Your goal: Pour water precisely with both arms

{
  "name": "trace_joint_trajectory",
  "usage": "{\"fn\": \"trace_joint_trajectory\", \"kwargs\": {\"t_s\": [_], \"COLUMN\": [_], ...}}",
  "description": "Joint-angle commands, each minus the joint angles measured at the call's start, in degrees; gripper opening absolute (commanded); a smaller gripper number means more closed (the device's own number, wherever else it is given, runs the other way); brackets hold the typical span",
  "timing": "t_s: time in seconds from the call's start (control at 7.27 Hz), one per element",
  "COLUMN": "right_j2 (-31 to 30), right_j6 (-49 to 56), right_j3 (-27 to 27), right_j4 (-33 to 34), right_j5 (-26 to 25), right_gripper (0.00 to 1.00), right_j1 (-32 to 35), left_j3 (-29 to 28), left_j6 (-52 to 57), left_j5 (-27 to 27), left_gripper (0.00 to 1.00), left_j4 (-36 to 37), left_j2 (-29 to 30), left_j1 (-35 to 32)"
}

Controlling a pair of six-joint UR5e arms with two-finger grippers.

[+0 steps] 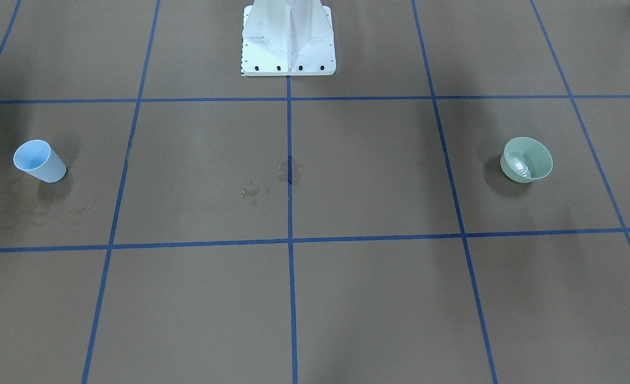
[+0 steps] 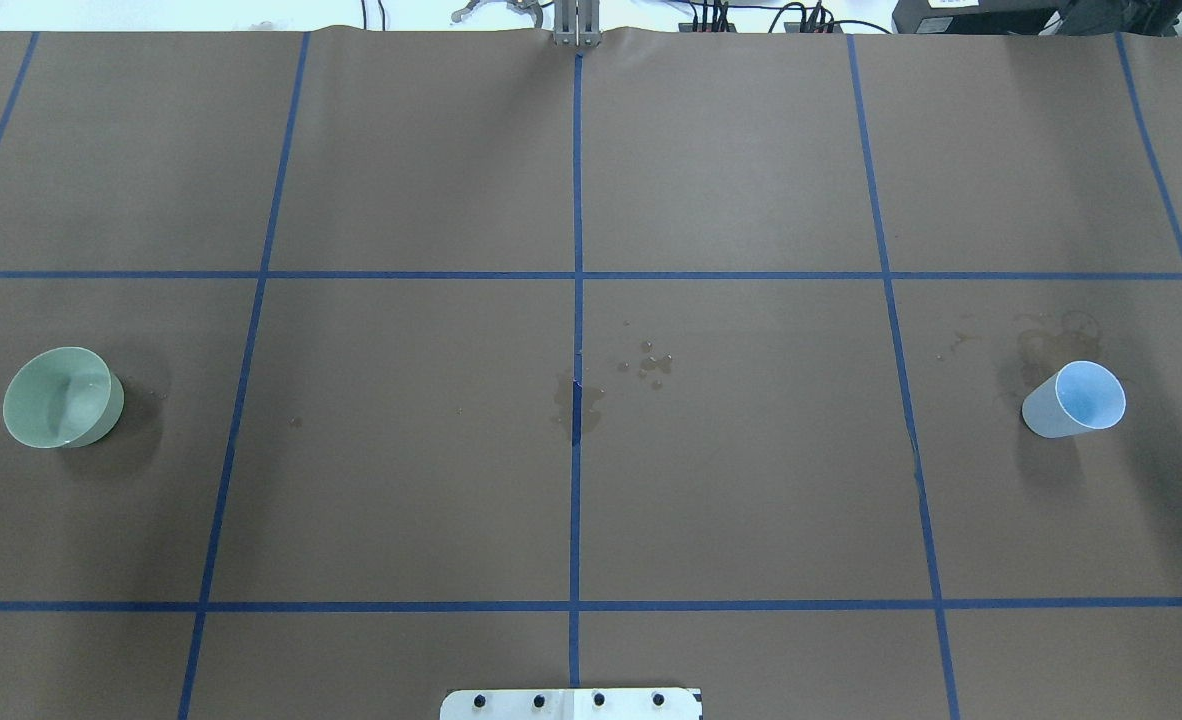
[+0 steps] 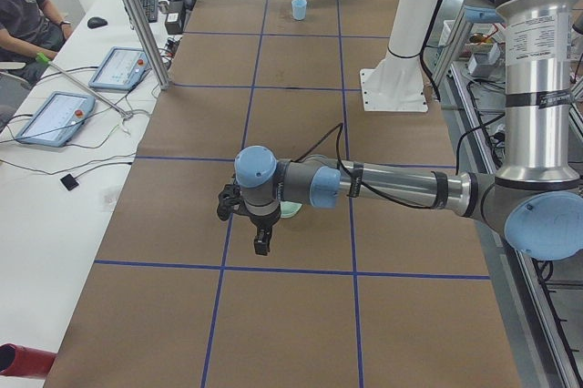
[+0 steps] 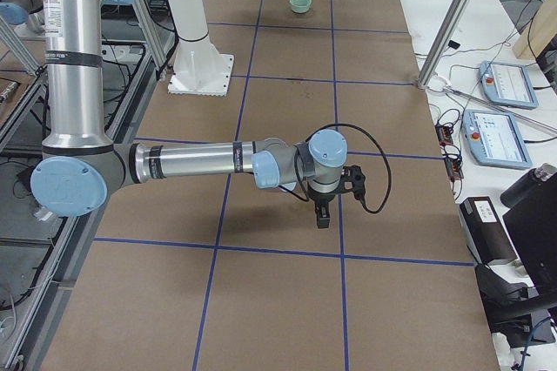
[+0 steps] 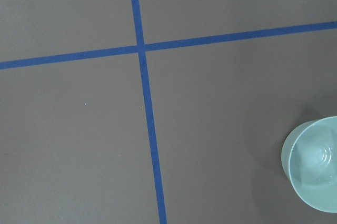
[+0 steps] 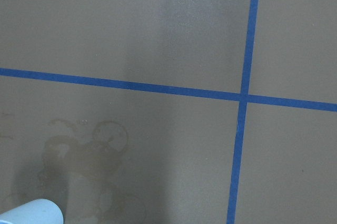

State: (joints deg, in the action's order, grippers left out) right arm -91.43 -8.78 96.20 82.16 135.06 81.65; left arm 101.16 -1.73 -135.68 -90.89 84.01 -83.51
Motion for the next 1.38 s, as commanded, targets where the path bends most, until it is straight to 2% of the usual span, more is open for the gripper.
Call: {"fn": "trace_joint_trajectory", "kwargs": {"t_s": [0.0, 0.69, 0.83, 1.24], "right_j2": [-0.2, -0.3, -0.5, -1.6], "right_j6": [0.0, 0.0, 0.0, -0.1], "right_j3": [0.2, 0.2, 0.4, 2.1], "right_j4": [0.0, -0.1, -0.1, -0.1], "right_j5": [0.2, 0.6, 0.6, 0.6], "right_gripper": [1.00, 1.00, 1.00, 1.00], "right_j1": [0.0, 0.0, 0.0, 0.0], "left_j3": [0.4, 1.4, 1.5, 1.2], "left_j6": [0.0, 0.0, 0.0, 0.0], "left_j5": [-0.1, -0.4, -1.9, -2.2], "left_gripper": [1.00, 1.00, 1.00, 1.00], "left_j4": [-0.1, -0.2, -0.2, -0.1], "left_j2": [-0.2, -0.7, -0.9, -0.9], "left_j1": [0.0, 0.2, 0.2, 0.2]}}
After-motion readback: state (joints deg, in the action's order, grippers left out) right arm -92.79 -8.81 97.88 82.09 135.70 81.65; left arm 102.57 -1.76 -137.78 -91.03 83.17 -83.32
